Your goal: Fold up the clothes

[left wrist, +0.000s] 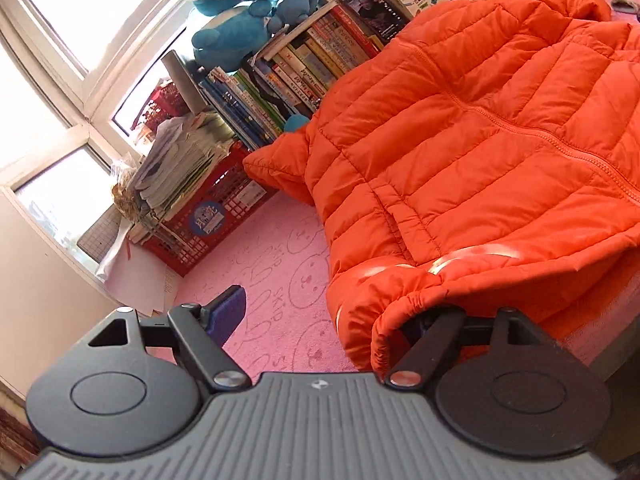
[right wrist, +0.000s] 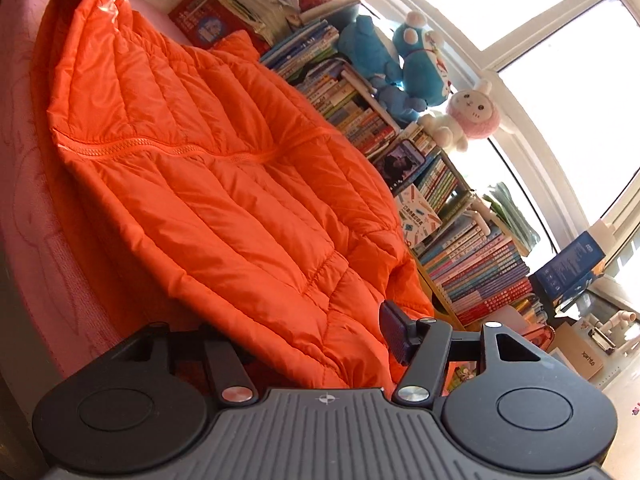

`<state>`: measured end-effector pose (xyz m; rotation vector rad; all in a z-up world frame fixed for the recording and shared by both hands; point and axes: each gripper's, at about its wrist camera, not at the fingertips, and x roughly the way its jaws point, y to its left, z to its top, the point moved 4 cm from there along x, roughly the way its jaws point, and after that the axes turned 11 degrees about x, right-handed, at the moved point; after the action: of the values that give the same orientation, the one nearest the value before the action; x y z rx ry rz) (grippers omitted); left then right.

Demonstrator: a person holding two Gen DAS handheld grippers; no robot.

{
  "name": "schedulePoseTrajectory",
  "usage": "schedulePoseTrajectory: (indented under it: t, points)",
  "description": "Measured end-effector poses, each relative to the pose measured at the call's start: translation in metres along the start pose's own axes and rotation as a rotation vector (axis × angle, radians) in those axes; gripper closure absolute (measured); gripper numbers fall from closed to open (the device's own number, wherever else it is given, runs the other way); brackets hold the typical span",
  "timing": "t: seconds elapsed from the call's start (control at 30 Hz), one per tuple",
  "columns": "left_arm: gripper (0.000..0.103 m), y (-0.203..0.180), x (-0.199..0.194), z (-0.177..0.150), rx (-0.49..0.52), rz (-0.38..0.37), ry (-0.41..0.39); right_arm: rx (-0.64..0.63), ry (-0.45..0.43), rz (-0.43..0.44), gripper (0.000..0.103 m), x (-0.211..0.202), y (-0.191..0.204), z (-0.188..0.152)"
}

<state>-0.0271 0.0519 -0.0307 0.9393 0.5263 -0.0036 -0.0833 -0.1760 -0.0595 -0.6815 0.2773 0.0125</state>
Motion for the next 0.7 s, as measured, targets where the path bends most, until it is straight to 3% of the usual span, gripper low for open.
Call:
schedulePoseTrajectory:
  t: [0.13,0.2,0.23,0.27,0.53,0.7]
  points:
    - [0.023,-0.012,-0.010,0.006,0.051,-0.007,-0.038,-0.015,-0.060,0.077,0.045,-0.003,0.026,0.019]
    - [0.023,-0.018,-0.014,0.009,0.077,-0.011,-0.058,-0.023,-0.081,0.115,0.064,-0.003,0.037,0.028]
    - [0.023,-0.021,-0.017,0.011,0.090,-0.012,-0.067,-0.022,-0.082,0.136,0.085,-0.002,0.041,0.032]
    - [0.024,-0.024,-0.019,0.012,0.102,-0.014,-0.077,-0.017,-0.084,0.154,0.087,-0.001,0.044,0.036]
    - [0.023,-0.055,-0.051,0.038,0.167,-0.124,-0.266,0.140,-0.088,0.235,0.089,0.000,0.026,0.060]
    - [0.026,-0.076,-0.049,0.056,0.199,-0.182,-0.330,0.269,-0.059,0.281,0.089,0.001,0.001,0.068]
